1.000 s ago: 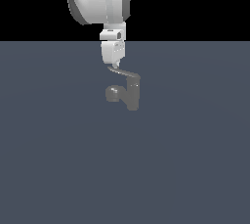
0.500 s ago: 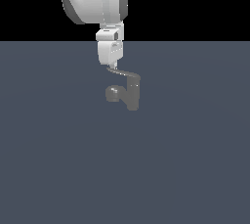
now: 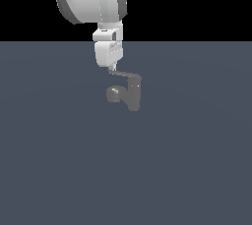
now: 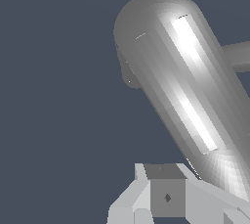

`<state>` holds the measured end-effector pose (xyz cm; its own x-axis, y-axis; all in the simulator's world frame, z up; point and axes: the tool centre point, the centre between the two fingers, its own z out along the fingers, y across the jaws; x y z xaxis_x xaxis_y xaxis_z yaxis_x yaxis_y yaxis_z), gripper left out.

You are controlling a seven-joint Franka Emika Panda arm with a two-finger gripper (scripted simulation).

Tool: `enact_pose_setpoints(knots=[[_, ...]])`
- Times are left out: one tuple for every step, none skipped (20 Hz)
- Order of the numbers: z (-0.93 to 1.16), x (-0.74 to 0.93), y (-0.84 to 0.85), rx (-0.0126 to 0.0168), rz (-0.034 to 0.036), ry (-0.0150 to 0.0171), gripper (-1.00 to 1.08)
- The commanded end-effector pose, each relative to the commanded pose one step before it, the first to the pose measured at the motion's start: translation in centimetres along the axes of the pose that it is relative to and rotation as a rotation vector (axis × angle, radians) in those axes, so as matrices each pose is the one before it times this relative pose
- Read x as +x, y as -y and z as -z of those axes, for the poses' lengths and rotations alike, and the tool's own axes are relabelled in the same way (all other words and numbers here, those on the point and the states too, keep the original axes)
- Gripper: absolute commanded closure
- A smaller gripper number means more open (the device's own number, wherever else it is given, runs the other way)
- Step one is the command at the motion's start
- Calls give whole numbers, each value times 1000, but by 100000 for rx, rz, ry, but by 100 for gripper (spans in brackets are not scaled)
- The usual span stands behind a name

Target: Turn on the faucet by rotating a designated handle.

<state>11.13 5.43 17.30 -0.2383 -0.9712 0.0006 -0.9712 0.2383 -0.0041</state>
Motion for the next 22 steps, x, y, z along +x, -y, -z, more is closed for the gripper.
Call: enact_pose_setpoints(knots=[[15,-418,-925,-444,448,78,108],[-1,-47,-254,0,0,0,108],[-1,-48,-255,0,0,0,108],[-1,-48,-256,0,0,0,108],[-1,-49,-257,0,0,0,108],[0,0,0,0,0,0,108],[-12,392,422,295,-471,-270,108],[4,133,-217,0,0,0,108],[4,134,-218,0,0,0,108],[-7,116,-222,-25,36,22,108],[4,135,-220,0,0,0,108],[-6,117,-224,-25,36,22,108],[4,136,-222,0,0,0,108],[4,137,-223,0,0,0,108],[-11,112,-228,-35,51,32,108],[4,138,-225,0,0,0,108],[4,138,-226,0,0,0,108],[-6,121,-230,-24,36,22,108],[4,139,-227,0,0,0,108],[4,139,-228,0,0,0,108],[-10,115,-233,-34,51,32,108],[4,140,-229,0,0,0,108]])
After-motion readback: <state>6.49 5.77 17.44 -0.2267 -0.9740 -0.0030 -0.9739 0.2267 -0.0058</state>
